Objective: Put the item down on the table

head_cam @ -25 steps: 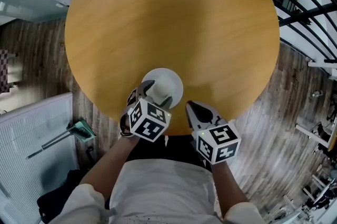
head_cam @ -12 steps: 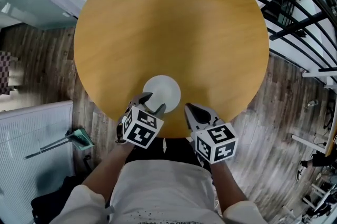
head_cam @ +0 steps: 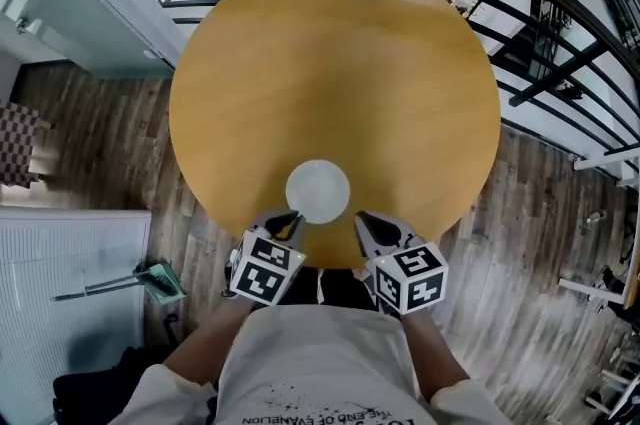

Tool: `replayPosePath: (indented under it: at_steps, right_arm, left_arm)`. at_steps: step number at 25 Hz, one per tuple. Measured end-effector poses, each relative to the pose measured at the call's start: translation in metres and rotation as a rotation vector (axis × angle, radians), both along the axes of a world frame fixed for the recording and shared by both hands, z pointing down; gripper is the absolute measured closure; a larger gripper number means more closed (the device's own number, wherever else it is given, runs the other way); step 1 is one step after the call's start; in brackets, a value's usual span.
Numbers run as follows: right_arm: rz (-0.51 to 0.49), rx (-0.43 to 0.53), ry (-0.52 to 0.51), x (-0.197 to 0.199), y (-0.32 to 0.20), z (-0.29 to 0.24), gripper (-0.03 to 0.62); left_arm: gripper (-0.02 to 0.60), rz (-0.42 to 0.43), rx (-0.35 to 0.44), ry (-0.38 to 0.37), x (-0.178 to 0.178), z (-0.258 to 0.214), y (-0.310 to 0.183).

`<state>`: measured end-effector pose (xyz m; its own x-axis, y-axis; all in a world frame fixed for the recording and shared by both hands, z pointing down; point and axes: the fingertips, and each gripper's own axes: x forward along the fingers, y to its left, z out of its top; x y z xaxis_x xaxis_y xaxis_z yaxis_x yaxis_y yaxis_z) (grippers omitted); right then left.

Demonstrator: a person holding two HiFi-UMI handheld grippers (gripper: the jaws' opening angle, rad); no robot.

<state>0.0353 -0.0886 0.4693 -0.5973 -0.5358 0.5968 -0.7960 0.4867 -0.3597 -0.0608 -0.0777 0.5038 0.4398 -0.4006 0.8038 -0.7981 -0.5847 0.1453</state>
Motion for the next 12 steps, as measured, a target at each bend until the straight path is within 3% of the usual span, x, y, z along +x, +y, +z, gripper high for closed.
replayPosePath:
  at_steps: [12]
  right_arm:
    - [0.038,0.058,-0.01,-0.002,0.016,-0.036,0.569]
  left_arm:
    - [0.558,-0.024,0.025,0.116,0.005,-0.039,0.04]
